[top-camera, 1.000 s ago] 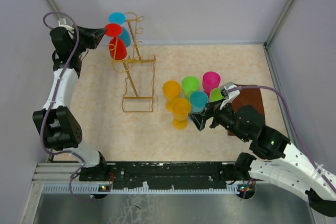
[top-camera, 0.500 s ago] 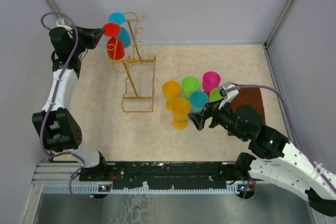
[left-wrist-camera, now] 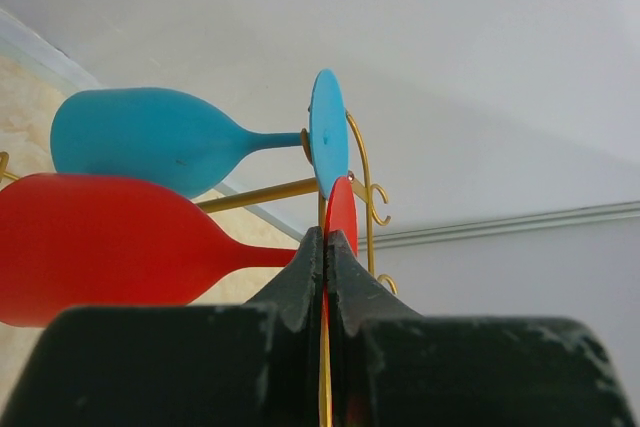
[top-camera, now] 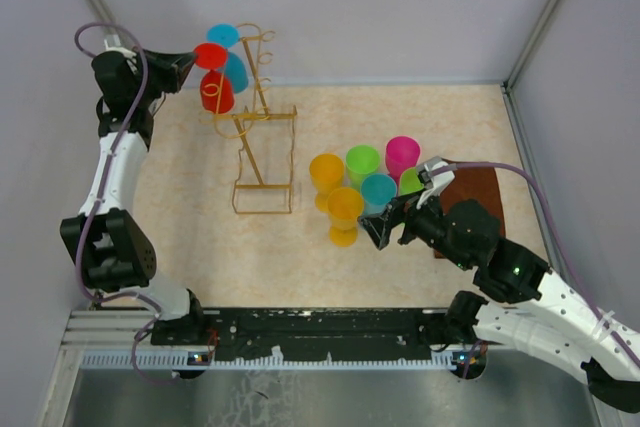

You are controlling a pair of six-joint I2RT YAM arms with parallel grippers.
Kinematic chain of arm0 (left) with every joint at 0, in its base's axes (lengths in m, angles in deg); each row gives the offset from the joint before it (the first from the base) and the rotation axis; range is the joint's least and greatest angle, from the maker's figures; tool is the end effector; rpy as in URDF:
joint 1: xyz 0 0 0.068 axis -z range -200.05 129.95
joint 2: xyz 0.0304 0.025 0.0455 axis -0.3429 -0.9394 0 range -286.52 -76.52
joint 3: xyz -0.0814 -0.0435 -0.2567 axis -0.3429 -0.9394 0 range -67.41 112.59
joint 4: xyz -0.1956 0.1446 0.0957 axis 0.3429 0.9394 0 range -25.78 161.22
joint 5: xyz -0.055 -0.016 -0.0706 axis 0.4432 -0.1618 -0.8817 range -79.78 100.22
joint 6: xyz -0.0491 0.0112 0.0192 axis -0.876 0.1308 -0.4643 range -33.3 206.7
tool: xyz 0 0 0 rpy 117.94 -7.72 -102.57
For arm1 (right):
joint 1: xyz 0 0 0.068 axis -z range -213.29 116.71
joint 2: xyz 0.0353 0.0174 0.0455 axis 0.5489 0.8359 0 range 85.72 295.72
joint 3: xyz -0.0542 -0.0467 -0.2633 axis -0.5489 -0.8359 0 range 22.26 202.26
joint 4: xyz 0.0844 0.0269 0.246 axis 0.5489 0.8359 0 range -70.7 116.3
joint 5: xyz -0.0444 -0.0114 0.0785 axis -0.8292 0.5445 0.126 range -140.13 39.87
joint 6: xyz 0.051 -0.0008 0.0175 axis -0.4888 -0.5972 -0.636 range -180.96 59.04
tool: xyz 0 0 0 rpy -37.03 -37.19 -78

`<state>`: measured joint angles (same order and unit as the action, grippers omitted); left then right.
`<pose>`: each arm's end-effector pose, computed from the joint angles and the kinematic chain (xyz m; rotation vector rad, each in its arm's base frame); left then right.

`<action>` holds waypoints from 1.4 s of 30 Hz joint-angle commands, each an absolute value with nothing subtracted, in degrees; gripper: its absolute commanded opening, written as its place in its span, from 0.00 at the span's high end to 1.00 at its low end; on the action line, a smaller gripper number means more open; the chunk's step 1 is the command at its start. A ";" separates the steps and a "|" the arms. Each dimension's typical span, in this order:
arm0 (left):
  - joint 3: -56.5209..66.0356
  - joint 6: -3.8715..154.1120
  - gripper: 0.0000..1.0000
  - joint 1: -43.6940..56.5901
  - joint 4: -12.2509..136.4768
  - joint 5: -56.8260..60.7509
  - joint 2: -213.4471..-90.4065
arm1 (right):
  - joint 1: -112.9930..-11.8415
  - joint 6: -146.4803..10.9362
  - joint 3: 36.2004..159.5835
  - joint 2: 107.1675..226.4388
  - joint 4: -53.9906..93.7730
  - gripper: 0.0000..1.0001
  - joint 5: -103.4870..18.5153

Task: Take the wine glass off the wine glass rack
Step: Pick up the wine glass from the wine rack.

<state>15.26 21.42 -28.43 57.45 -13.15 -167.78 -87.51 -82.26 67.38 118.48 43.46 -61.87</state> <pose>0.3815 0.0419 0.3967 -0.7373 1.5458 -1.0804 0.0824 0.1020 0.3451 -0.3720 1.7998 0.7625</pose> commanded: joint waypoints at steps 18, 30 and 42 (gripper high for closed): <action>16.11 26.78 1.00 -28.24 58.37 -2.82 -159.80 | -87.59 -83.09 69.56 118.19 42.16 0.01 -63.12; 1.20 39.47 1.00 -28.50 66.54 12.20 -140.65 | -87.54 -81.36 70.33 118.54 42.93 0.01 -66.01; -5.41 49.27 1.00 -28.76 87.74 10.92 -125.73 | -87.55 -77.11 65.13 113.63 34.59 0.01 -72.17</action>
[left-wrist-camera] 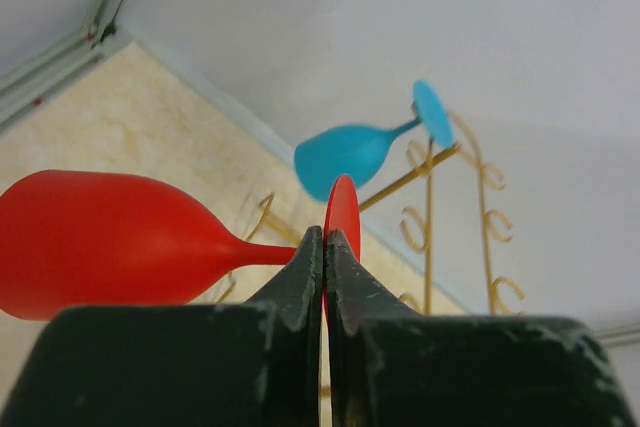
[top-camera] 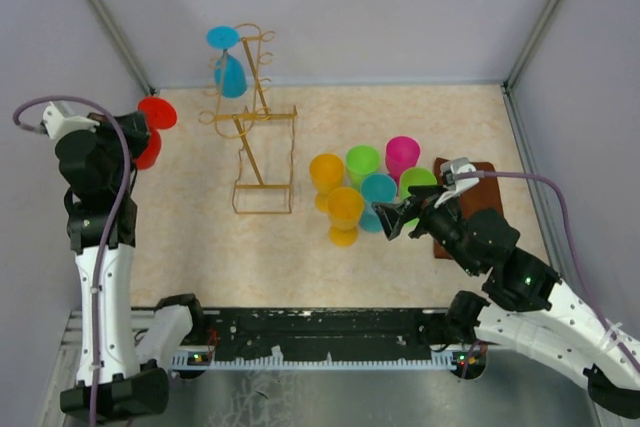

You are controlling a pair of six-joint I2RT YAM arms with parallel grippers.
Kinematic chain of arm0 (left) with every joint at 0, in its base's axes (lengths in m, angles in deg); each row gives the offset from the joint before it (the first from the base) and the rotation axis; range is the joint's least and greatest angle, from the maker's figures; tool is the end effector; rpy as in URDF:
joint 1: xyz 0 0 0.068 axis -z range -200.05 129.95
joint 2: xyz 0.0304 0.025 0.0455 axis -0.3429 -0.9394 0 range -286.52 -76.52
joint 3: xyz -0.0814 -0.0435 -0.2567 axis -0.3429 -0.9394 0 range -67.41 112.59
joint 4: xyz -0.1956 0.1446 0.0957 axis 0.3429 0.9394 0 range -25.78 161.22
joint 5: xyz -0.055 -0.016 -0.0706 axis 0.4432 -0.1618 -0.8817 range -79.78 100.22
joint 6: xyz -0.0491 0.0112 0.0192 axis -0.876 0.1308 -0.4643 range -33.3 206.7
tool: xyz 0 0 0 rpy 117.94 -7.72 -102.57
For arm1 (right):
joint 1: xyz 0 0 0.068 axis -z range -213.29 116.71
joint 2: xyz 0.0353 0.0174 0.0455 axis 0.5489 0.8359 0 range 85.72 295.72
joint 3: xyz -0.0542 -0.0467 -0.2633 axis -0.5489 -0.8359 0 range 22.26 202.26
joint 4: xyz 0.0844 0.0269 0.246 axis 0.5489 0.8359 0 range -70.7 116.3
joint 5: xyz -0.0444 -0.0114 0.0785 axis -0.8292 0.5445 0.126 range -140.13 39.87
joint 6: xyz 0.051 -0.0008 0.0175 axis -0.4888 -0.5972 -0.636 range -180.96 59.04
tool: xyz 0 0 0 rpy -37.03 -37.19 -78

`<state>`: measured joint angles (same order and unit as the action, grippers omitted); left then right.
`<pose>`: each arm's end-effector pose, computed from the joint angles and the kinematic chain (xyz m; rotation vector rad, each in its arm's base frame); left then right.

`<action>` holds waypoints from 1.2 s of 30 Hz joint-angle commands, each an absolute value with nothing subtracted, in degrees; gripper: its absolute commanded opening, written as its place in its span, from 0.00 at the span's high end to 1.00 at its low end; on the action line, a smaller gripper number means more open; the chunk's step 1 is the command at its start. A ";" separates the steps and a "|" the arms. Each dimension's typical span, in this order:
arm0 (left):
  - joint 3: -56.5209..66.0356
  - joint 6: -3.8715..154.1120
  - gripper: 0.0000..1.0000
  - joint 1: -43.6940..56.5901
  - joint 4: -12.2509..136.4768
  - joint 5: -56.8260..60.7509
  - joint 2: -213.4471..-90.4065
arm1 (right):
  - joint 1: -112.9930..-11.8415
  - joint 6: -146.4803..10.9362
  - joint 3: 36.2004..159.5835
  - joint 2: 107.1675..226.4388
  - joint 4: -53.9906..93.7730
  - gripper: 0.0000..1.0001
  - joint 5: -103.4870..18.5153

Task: Take the wine glass off the wine glass rack
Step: Pick up the wine glass from the wine rack, then place the wine glass at the center of the board.

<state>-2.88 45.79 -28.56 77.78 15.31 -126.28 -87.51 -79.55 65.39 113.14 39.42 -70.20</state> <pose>0.1780 0.0298 0.4378 -0.7166 1.3879 -0.3781 0.0755 0.0840 0.3509 -0.2496 1.6689 0.6779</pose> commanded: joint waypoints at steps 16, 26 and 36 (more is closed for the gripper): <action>-6.38 58.76 1.00 -22.73 107.84 -3.57 -120.54 | -87.52 -78.02 66.43 114.10 36.70 0.01 -69.01; -4.17 68.31 1.00 -12.89 110.39 -15.51 -123.90 | -87.52 -84.10 67.03 114.76 35.15 0.01 -64.43; -3.03 79.34 1.00 2.74 110.84 -30.73 -128.66 | -87.52 -87.29 66.73 118.01 30.77 0.01 -55.37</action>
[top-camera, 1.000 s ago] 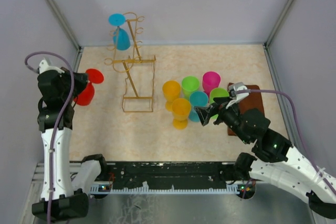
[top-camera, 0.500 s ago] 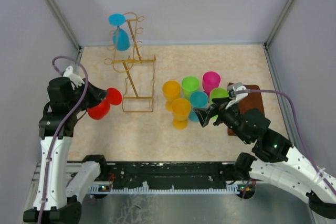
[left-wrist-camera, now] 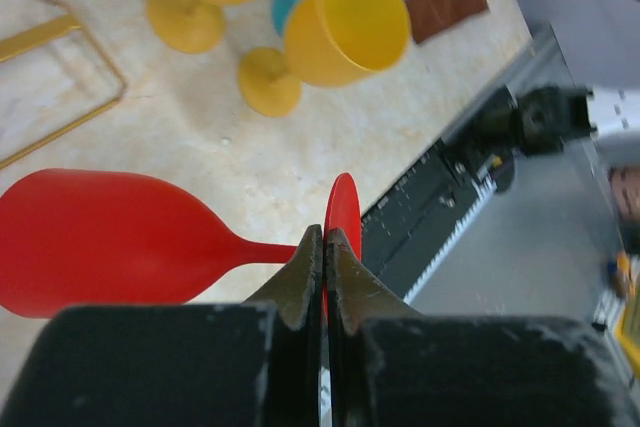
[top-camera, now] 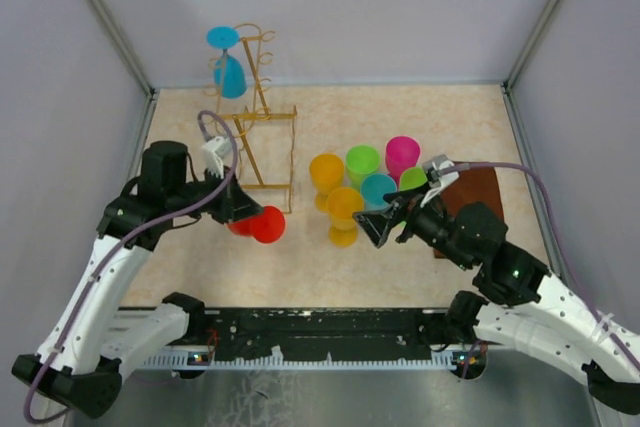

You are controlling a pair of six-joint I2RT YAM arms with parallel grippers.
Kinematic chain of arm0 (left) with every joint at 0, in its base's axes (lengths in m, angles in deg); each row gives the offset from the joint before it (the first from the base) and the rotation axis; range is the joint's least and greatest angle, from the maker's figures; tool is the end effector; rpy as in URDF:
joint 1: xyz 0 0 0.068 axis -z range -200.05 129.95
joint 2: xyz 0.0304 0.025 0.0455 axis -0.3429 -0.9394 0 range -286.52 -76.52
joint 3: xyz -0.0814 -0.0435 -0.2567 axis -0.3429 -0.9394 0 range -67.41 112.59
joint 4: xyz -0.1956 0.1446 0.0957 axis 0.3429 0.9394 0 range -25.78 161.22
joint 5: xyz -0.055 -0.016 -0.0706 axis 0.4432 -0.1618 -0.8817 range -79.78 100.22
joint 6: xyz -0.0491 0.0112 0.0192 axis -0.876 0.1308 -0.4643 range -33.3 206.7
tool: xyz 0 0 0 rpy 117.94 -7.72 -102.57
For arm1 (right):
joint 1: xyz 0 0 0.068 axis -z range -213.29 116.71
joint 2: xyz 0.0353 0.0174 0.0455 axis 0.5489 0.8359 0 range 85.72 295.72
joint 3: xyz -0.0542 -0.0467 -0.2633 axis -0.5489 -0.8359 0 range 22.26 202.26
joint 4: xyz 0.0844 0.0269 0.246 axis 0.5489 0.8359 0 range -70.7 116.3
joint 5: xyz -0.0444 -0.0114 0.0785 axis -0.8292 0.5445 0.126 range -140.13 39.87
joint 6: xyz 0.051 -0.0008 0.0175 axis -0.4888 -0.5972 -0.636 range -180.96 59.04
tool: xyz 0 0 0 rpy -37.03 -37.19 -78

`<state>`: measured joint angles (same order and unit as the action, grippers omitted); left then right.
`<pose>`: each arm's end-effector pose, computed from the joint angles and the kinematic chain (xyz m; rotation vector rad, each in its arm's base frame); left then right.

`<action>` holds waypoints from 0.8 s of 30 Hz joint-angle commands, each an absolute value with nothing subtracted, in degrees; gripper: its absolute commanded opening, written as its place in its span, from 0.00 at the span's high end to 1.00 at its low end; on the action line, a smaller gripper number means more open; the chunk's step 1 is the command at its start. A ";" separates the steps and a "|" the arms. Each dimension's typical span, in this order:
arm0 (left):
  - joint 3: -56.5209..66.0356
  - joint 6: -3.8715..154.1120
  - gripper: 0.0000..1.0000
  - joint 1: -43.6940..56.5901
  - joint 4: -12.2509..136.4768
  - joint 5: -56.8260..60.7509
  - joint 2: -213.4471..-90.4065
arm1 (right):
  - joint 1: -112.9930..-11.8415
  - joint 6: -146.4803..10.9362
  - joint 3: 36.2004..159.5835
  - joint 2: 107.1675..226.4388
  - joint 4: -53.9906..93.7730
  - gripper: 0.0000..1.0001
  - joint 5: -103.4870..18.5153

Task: Take the wine glass off the wine glass rack
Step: Place the wine glass at the center of the board.

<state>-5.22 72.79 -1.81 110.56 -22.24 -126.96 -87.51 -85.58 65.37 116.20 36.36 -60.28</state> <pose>0.1508 -0.0698 0.3666 0.4175 2.1767 -0.9315 0.0793 0.0994 0.3511 -0.3026 1.6993 0.8930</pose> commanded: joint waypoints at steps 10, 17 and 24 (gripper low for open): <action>-7.07 68.96 1.00 5.97 92.51 -45.17 -129.97 | -87.54 -87.86 66.92 125.71 24.89 0.01 -40.35; -12.61 60.77 1.00 8.38 83.06 -44.52 -126.95 | -87.60 -90.32 68.22 129.25 22.69 0.05 -33.04; -15.29 56.95 1.00 10.68 76.35 -38.91 -124.57 | -87.53 -93.60 70.52 134.98 19.25 0.25 -26.42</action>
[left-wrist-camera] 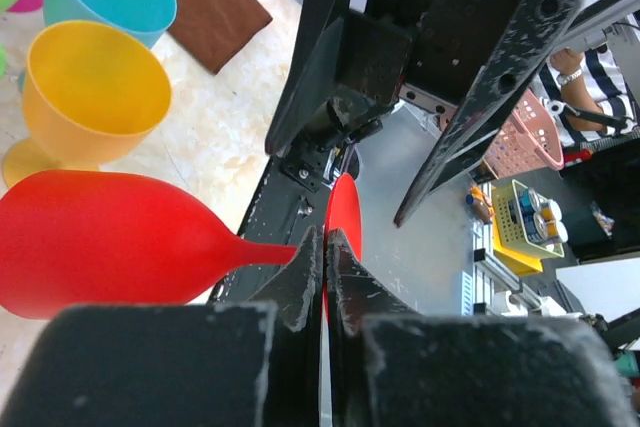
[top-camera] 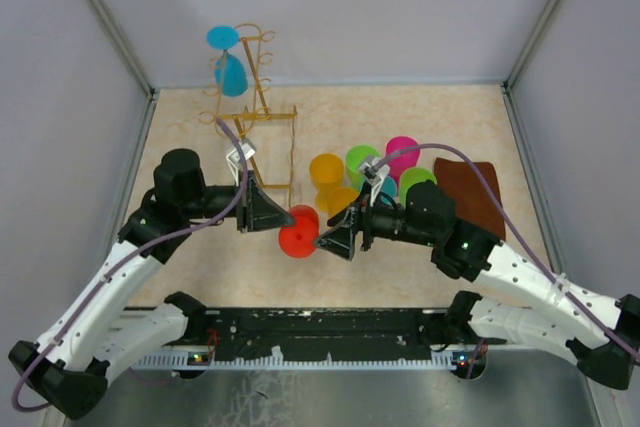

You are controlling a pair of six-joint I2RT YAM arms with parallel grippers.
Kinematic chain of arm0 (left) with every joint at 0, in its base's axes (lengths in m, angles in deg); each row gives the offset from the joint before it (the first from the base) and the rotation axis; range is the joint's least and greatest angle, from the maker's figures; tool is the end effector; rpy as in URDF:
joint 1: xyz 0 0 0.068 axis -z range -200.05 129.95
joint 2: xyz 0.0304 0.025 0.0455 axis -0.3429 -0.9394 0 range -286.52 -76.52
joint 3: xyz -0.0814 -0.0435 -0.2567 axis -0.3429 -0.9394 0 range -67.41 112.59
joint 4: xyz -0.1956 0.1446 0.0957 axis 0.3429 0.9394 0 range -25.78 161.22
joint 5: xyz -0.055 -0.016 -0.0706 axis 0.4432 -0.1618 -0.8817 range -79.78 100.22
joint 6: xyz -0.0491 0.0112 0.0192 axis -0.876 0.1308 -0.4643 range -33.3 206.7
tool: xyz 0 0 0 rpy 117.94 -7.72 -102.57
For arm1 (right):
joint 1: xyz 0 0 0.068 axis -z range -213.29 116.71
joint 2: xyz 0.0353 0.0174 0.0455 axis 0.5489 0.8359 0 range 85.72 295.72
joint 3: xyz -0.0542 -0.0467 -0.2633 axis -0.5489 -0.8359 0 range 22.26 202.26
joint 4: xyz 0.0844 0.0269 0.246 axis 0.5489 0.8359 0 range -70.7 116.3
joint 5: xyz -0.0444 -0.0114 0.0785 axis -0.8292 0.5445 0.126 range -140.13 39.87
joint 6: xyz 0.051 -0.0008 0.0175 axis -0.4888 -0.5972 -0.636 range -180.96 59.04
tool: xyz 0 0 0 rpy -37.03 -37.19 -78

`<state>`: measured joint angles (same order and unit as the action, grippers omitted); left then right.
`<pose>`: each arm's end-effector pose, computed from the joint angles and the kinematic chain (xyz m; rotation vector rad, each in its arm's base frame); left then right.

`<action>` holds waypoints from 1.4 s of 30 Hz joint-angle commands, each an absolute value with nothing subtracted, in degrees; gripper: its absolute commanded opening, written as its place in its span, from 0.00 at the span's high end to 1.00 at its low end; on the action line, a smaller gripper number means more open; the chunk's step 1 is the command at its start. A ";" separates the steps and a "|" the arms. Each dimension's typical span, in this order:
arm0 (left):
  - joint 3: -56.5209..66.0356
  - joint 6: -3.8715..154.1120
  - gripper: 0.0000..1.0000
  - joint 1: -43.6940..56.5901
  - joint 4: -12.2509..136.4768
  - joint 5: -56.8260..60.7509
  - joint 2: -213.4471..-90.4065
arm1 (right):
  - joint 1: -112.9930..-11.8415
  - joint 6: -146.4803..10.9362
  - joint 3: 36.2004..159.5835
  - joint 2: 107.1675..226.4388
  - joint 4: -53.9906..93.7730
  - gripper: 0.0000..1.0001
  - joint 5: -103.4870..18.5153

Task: Take the wine glass off the wine glass rack
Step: Place the wine glass at the center of the board.

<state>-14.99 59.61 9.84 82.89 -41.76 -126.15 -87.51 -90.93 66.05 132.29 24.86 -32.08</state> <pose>0.1447 -0.1155 0.3602 0.7440 1.8776 -1.4949 0.1037 0.1628 0.3376 -0.6507 1.7941 1.3181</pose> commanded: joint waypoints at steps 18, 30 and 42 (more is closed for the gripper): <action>-18.59 56.25 0.98 11.15 76.52 -33.01 -118.93 | -87.57 -97.17 72.03 139.57 8.84 1.00 -23.71; -19.85 56.03 0.70 11.15 78.59 -37.03 -116.65 | -87.54 -96.29 71.65 139.39 4.88 1.00 -26.42; -23.20 54.94 0.82 11.24 74.44 -38.81 -117.34 | -87.52 -95.21 72.15 140.11 4.09 1.00 -25.50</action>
